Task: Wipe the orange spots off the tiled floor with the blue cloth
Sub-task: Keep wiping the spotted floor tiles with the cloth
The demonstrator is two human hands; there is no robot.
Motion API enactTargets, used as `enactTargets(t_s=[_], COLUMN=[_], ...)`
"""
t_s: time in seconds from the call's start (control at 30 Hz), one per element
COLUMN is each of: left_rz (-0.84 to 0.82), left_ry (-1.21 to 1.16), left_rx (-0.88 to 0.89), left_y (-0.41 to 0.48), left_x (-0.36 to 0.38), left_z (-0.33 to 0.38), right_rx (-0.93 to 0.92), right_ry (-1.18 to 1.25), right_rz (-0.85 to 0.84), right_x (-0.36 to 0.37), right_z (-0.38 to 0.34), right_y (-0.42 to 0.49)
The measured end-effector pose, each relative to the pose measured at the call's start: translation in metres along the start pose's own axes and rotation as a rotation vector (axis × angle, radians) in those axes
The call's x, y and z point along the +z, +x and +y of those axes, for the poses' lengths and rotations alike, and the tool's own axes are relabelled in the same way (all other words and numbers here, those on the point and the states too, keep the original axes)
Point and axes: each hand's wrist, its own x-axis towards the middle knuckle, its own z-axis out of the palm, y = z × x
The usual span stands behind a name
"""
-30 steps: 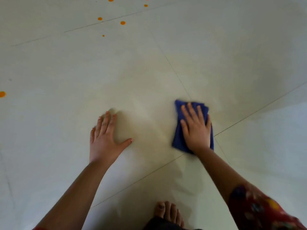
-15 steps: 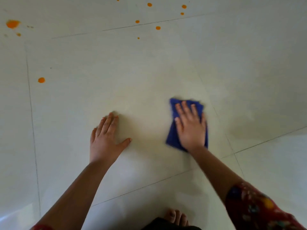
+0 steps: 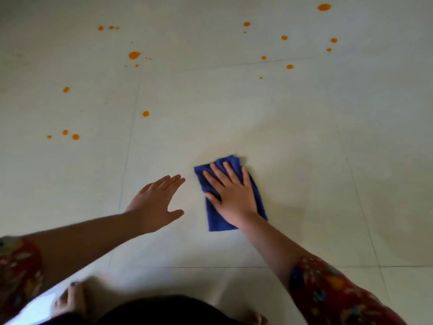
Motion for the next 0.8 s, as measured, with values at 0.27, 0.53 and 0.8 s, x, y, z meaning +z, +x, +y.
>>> enactTargets(t_s=[0.27, 0.53, 0.8], left_rz=[-0.110, -0.017, 0.066], left_ry=[0.130, -0.037, -0.327], left_rx=[0.113, 0.122, 0.051], left_y=[0.006, 0.019, 0.019], left_x=[-0.060, -0.039, -0.003], left_z=[-0.029, -0.083, -0.157], right_rx=[0.388, -0.040, -0.093], right_ry=[0.074, -0.152, -0.160], right_rz=[0.033, -0.066, -0.376], right_x=[-0.017, -0.005, -0.034], right_z=[0.013, 0.003, -0.067], right_y=[0.051, 0.013, 0.165])
